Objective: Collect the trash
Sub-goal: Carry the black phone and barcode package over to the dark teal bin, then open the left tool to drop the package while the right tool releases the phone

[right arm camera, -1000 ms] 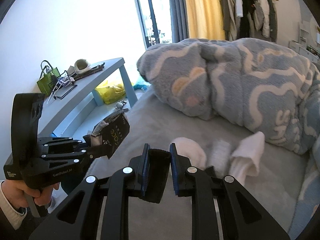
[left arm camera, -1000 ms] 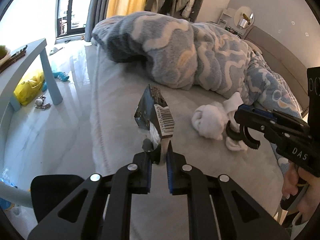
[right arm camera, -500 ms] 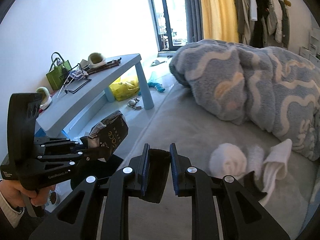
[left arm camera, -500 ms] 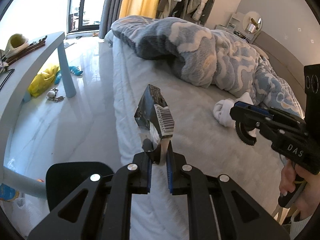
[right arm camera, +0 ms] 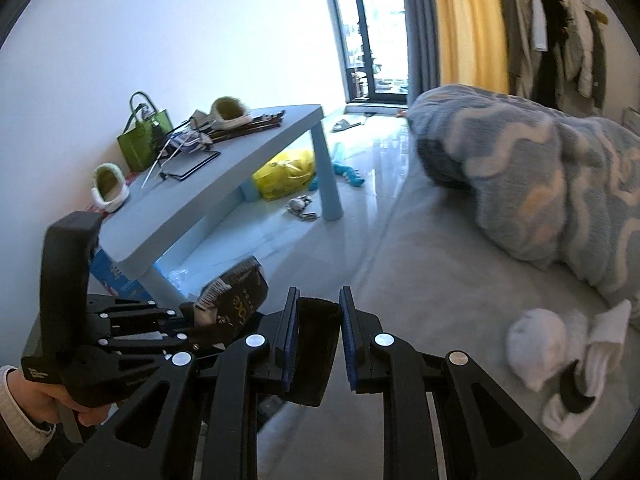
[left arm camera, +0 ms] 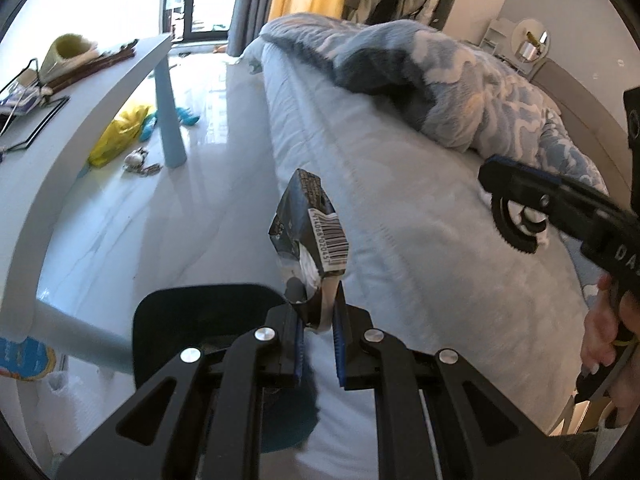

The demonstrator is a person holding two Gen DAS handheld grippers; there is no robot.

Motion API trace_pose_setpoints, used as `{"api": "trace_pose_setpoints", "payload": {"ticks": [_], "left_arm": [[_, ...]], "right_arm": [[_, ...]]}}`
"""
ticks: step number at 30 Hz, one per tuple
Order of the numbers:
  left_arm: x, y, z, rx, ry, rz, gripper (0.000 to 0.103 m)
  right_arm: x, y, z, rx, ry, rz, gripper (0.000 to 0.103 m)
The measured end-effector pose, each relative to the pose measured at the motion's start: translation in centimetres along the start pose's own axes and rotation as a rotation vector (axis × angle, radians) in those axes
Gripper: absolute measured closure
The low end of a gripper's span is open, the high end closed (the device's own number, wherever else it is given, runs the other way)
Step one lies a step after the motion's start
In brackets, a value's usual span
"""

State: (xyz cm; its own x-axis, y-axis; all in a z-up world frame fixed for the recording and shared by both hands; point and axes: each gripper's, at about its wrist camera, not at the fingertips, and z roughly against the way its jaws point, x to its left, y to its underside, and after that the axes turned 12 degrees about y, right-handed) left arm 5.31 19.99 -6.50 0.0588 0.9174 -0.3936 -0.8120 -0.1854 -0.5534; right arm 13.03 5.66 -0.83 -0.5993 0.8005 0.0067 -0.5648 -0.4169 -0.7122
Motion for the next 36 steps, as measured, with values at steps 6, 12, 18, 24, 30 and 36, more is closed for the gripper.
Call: {"api": "trace_pose_setpoints", "payload": {"ticks": [6, 12, 18, 24, 30, 36], "left_arm": [[3.6, 1.4, 0.1, 0.069, -0.044, 0.058, 0.089], [7.1, 2.8, 0.2, 0.129, -0.06, 0.123, 0.089], [9.3, 4.0, -0.4, 0.19, -0.075, 0.156, 0.089], [10.8, 5.6, -1.0, 0.275, -0.073, 0.185, 0.088], [11.7, 7.0, -1.1, 0.337, -0.066, 0.189, 0.072], [12.6, 6.8, 0.4, 0.297, -0.069, 0.192, 0.053]], "right_arm": [[3.4, -0.9, -1.5, 0.012, -0.043, 0.032, 0.083], [6.4, -1.5, -3.0, 0.023, -0.072, 0.058, 0.083], [8.4, -1.4, -4.6, 0.053, -0.088, 0.078, 0.083], [10.5, -1.3, -6.3, 0.08, -0.099, 0.098, 0.083], [12.0, -1.0, -7.9, 0.108, -0.106, 0.111, 0.083], [13.0, -0.6, -9.7, 0.147, -0.104, 0.116, 0.083]]}}
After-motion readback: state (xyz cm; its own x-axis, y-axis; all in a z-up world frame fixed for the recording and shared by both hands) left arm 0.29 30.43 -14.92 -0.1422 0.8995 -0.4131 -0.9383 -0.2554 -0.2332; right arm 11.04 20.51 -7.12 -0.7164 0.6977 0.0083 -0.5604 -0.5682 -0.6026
